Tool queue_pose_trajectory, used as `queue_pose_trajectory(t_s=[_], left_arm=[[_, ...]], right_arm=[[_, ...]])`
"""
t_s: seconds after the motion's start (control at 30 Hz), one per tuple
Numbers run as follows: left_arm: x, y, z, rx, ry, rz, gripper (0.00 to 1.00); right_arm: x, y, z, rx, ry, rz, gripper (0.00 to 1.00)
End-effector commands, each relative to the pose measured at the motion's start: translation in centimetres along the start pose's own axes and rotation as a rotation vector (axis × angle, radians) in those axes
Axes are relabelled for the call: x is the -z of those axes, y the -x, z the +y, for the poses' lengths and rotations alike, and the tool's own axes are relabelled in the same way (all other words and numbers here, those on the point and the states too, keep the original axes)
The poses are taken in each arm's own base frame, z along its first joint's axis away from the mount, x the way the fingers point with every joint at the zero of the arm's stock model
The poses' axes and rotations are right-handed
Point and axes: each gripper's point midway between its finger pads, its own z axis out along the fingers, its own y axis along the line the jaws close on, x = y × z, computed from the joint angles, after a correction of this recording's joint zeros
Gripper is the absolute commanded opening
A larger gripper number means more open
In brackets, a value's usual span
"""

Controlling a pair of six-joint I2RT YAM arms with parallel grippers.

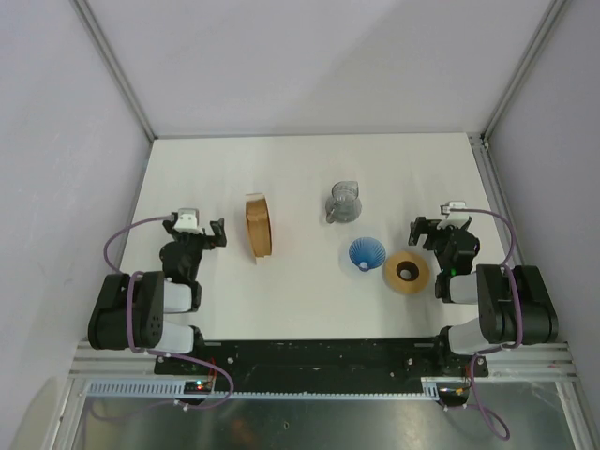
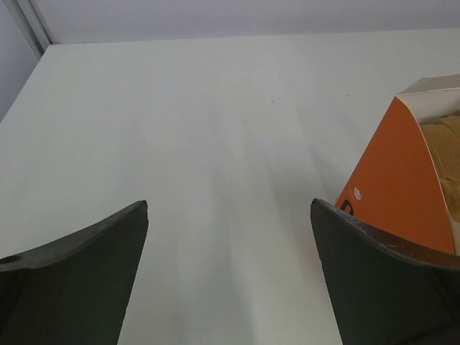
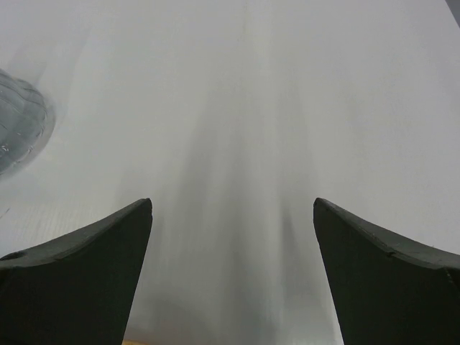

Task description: Place the coffee filter in the dripper

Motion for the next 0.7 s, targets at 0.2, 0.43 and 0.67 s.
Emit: queue_pose_trajectory(t_s=[0.2, 0.43, 0.67], left_arm=[[-0.4, 1.5, 0.2, -0.007, 0.012, -0.053, 1.0], [-0.6, 2.0, 0.6, -0.002, 0.034, -0.049, 1.0], [-3.0, 3.9, 2.0, 0.022, 0.08, 0.056, 1.0]], right_arm=[[-0.1, 4.0, -1.7, -0.027, -0.133, -0.054, 0.99], [1.5, 6.2, -0.6, -0.2, -0.149, 0.056, 0.99], [4.9, 3.5, 1.5, -0.225, -0.188, 0.343, 0.99]])
